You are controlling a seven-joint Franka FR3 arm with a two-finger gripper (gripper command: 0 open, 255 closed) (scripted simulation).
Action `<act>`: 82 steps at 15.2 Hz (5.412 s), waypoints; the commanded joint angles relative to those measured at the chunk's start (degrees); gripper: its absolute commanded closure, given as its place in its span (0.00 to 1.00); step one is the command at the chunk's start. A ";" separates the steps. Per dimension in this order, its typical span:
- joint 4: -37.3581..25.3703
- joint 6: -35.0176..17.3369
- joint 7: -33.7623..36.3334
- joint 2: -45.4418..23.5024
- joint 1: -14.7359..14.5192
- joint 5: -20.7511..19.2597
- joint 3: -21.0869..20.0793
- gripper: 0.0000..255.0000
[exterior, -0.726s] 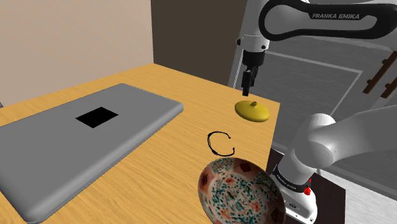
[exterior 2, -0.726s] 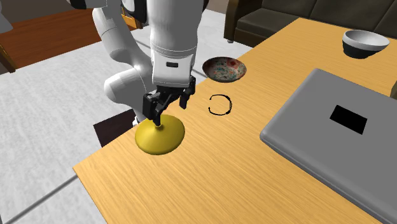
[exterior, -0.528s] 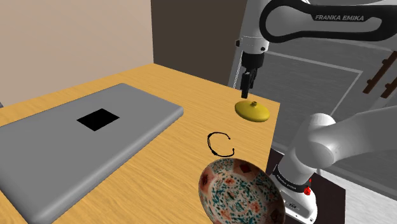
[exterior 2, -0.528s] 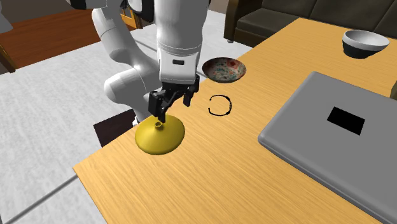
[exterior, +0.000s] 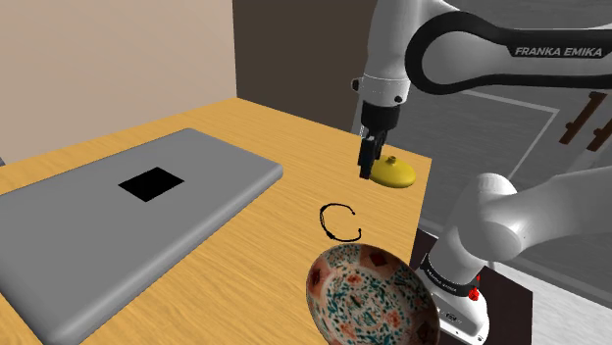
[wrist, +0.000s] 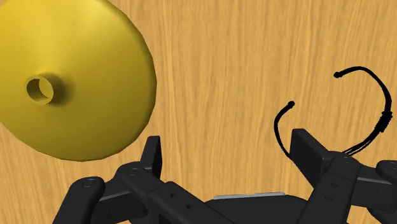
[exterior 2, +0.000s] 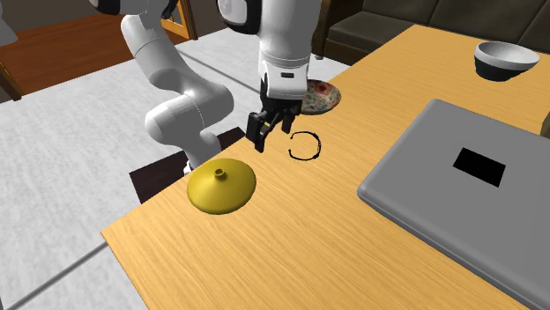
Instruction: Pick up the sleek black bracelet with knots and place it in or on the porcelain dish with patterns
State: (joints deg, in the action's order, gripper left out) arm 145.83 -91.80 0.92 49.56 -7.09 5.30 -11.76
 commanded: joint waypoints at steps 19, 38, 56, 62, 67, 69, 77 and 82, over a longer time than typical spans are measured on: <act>3.43 -15.47 16.40 -6.43 -7.74 15.42 -19.71 0.00; 4.45 -16.76 16.35 -6.70 -7.83 15.75 -20.12 1.00; -8.12 -2.83 16.80 -5.42 -6.68 12.16 -15.69 1.00; -12.28 0.88 18.33 -5.65 -6.82 12.16 -15.89 1.00; -14.97 2.21 25.22 -5.47 -8.84 16.12 -21.59 1.00; -16.47 2.59 28.03 -5.83 -9.36 17.57 -24.02 1.00; -22.45 2.50 37.72 -8.60 -9.68 21.76 -33.29 1.00; -18.63 -0.92 37.26 -8.03 -10.08 22.88 -34.59 1.00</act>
State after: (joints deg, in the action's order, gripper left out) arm 126.51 -92.04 38.27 41.47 -17.13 27.98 -46.10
